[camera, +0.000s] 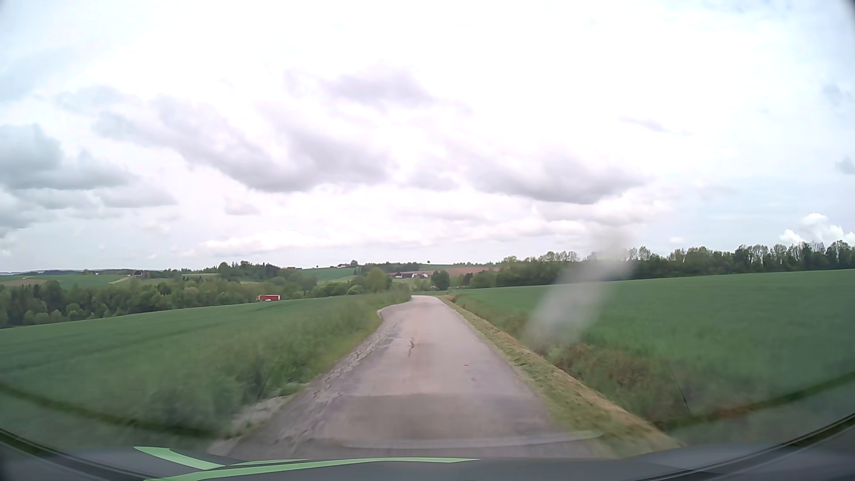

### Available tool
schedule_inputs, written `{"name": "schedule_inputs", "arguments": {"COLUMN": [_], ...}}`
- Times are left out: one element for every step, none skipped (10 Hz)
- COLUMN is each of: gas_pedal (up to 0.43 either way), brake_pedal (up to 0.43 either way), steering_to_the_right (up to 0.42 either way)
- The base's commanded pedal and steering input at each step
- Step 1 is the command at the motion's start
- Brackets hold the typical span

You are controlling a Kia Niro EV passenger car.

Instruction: Follow the waypoints while adhering to traffic rules and regulations

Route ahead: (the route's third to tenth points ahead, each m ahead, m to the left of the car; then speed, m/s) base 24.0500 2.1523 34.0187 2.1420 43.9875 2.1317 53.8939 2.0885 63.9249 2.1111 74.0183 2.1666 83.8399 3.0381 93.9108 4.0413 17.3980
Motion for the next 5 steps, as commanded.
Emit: {"name": "schedule_inputs", "arguments": {"gas_pedal": [0.177, 0.157, 0.138, 0.079, 0.000], "brake_pedal": [0.000, 0.000, 0.000, 0.000, 0.000], "steering_to_the_right": [0.006, 0.006, 0.006, 0.005, 0.005]}}
